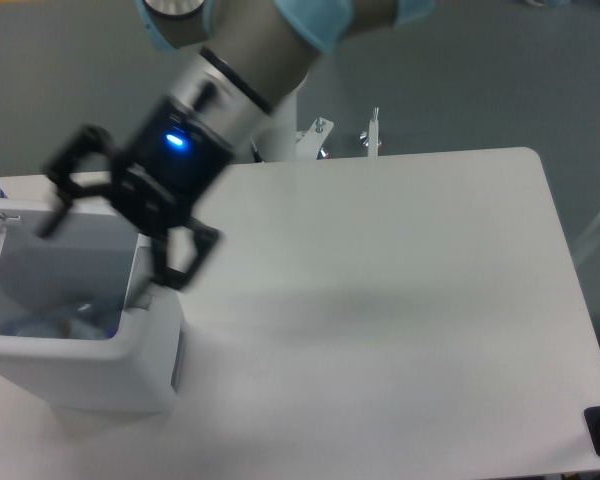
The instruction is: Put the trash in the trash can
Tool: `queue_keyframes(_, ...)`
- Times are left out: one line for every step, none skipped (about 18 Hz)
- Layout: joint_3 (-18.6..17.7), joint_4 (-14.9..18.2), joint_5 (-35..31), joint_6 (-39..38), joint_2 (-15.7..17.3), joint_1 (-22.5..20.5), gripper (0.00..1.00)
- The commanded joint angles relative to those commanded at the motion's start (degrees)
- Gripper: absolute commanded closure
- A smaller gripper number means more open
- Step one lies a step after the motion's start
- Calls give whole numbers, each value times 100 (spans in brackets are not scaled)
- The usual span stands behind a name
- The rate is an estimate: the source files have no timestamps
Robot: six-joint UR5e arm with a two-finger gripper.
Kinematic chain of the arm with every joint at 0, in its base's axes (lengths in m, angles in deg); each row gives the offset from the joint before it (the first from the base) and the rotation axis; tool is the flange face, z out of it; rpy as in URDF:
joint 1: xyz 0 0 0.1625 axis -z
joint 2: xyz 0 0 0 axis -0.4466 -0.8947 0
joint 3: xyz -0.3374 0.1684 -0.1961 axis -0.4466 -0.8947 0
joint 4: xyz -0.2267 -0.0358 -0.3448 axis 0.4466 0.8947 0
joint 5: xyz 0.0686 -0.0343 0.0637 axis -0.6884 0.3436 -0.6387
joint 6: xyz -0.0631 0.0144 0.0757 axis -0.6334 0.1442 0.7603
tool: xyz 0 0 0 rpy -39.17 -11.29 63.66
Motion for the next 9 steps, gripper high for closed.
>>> queue_keyframes(-70,0,-254,219,-62,-158,0)
queue_keyframes(-167,0,-526,491,-106,-342,0)
queue_keyframes(-220,0,-808,772,-133,-457,0)
queue_keyframes(-247,0,-1106,992,-202,-554,0)
queue_keyframes(-247,9,-1849,1334,-447,-694,0)
queue_keyframes(-256,9,-2100,1494,-536,-704,0)
queue_keyframes(-247,17,-2424,1670,-624,-731,0)
queue_keyframes(-264,18,-2889,1906,-660,-740,0)
queue_keyframes(-256,26,-3398,2239,-669,-766,0)
